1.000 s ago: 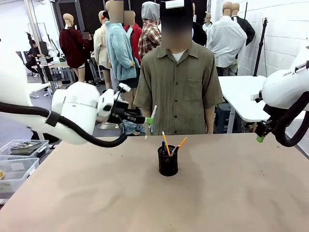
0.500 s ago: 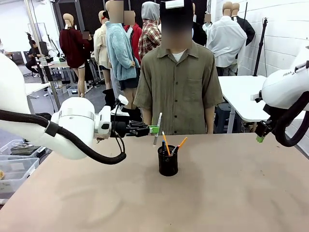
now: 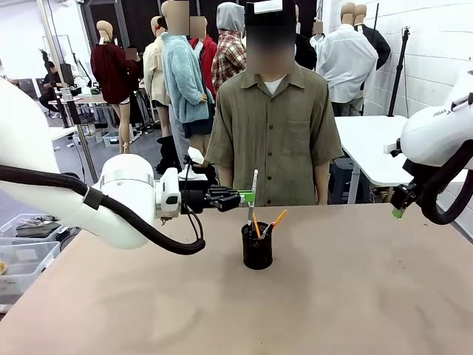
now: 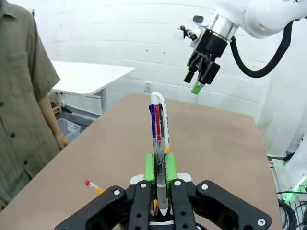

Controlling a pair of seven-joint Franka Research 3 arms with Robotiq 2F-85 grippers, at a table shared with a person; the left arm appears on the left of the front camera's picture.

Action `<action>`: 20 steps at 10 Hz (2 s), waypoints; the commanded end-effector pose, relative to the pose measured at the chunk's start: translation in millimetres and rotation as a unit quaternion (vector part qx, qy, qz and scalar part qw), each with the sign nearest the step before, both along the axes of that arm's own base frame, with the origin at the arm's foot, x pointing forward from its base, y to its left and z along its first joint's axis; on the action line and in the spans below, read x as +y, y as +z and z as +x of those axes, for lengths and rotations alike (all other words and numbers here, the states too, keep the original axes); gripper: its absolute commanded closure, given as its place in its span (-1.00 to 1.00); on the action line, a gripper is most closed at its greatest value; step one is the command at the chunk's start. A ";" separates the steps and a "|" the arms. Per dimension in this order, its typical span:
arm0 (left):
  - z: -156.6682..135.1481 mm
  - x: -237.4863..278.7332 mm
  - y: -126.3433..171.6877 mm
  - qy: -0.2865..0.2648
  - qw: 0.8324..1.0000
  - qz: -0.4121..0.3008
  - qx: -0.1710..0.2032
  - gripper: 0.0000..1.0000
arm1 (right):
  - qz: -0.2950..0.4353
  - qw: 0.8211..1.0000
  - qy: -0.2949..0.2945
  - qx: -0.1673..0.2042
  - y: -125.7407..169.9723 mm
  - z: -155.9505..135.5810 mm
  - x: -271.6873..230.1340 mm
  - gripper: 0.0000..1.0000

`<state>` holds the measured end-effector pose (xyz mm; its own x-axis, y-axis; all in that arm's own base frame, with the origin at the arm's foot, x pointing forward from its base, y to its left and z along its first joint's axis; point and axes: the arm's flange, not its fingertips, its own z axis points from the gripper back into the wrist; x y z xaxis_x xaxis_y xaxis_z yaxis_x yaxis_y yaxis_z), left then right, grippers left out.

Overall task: Place the pens into the pen holder.
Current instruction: Pick up a writing instrument from the table and place it into the Pen holder.

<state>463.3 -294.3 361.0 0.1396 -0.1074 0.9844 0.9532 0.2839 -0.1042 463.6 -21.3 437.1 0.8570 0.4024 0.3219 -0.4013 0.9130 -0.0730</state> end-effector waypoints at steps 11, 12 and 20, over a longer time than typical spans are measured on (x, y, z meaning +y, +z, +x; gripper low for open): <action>10.5 -7.6 -43.5 -0.009 0.999 0.045 -0.019 1.00 | -0.015 1.000 -0.002 -0.005 -2.0 0.2 0.3 -0.65; 10.9 -7.8 -44.0 -0.011 0.999 0.049 -0.020 0.61 | -0.015 1.000 -0.002 -0.005 -2.0 0.2 0.3 -0.65; -12.8 63.0 28.0 0.043 0.984 0.170 0.012 0.07 | -0.015 1.000 -0.002 -0.005 -2.0 0.2 0.3 -0.65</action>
<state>462.1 -243.8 373.6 0.1362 -0.3543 0.9252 0.9220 0.3870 0.0125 463.6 -21.3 437.1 0.8571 0.4023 0.3218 -0.4013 0.9131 -0.0729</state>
